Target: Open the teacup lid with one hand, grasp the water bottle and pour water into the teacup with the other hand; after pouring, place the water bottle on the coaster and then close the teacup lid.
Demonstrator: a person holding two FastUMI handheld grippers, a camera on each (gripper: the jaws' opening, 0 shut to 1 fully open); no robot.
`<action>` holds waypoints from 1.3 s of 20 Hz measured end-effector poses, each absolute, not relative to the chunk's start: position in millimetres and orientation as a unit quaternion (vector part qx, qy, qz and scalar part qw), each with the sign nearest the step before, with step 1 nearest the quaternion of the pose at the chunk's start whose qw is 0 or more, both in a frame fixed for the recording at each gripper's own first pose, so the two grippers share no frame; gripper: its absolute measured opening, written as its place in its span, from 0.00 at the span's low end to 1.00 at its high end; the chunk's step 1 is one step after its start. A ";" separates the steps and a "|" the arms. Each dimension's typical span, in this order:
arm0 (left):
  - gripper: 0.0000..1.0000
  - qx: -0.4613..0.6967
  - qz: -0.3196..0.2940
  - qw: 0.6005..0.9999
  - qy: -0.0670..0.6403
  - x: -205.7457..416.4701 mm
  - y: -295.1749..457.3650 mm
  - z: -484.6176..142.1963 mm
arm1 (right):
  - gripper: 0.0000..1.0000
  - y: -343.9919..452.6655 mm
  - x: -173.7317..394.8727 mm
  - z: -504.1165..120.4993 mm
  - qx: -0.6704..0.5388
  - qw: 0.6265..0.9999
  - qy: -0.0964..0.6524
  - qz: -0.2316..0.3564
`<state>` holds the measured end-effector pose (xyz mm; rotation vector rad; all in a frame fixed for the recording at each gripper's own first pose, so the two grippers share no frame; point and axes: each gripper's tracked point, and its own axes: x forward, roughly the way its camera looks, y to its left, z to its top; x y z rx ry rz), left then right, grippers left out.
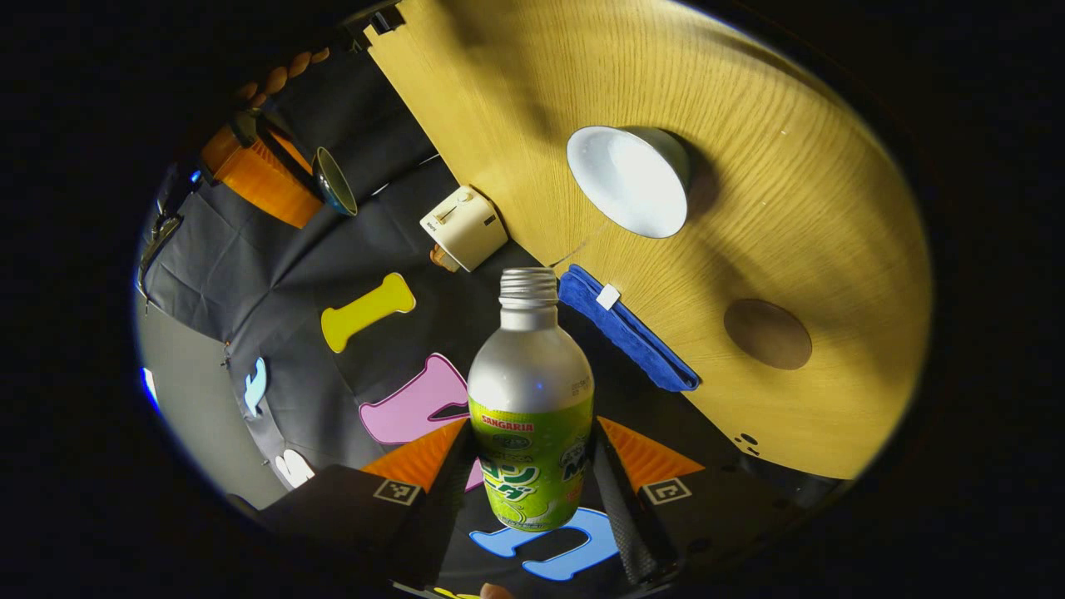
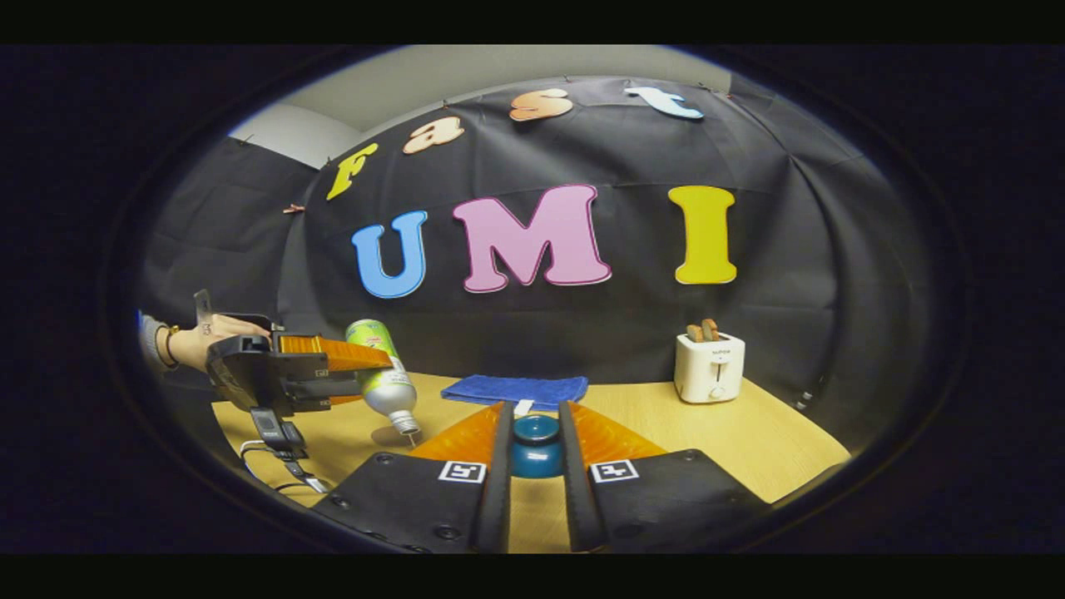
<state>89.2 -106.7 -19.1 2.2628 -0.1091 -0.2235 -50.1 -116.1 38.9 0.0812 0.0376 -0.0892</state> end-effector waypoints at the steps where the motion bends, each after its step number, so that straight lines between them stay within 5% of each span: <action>1: 0.81 0.892 -0.095 0.440 -0.040 88.0 -104.9 -23.4 | 0.36 -116.3 -50.2 39.0 0.041 0.998 0.019 -0.045; 4: 0.81 0.837 -0.119 0.534 -0.022 86.1 -100.0 -40.0 | 0.26 -117.6 -49.2 37.4 0.042 0.998 0.020 -0.046; 5: 0.81 0.810 -0.126 0.572 -0.018 84.9 -103.6 -42.9 | 0.36 -118.2 -49.2 36.8 0.042 0.998 0.021 -0.047; 6: 0.81 0.776 -0.132 0.617 -0.013 83.1 -104.6 -48.0 | 0.26 -118.4 -48.8 36.7 0.041 0.998 0.021 -0.048; 7: 0.81 0.732 -0.139 0.667 -0.005 81.0 -108.3 -53.1 | 0.36 -118.6 -48.3 36.8 0.042 0.998 0.021 -0.049; 11: 0.81 0.489 -0.151 0.859 0.011 75.3 -125.8 -71.1 | 0.36 -115.5 -47.5 35.0 0.039 0.998 0.023 -0.046; 13: 0.80 0.345 -0.162 0.924 0.004 73.7 -137.0 -65.4 | 0.26 -113.0 -46.4 34.6 0.037 0.998 0.024 -0.044; 18: 0.80 0.049 -0.181 0.982 -0.001 76.3 -140.8 -44.4 | 0.31 -113.8 -48.2 35.9 0.036 0.998 0.024 -0.043; 26: 0.81 -0.013 -0.094 0.995 0.041 76.8 -133.3 -66.7 | 0.28 -122.0 -48.4 34.7 0.041 0.998 0.024 -0.050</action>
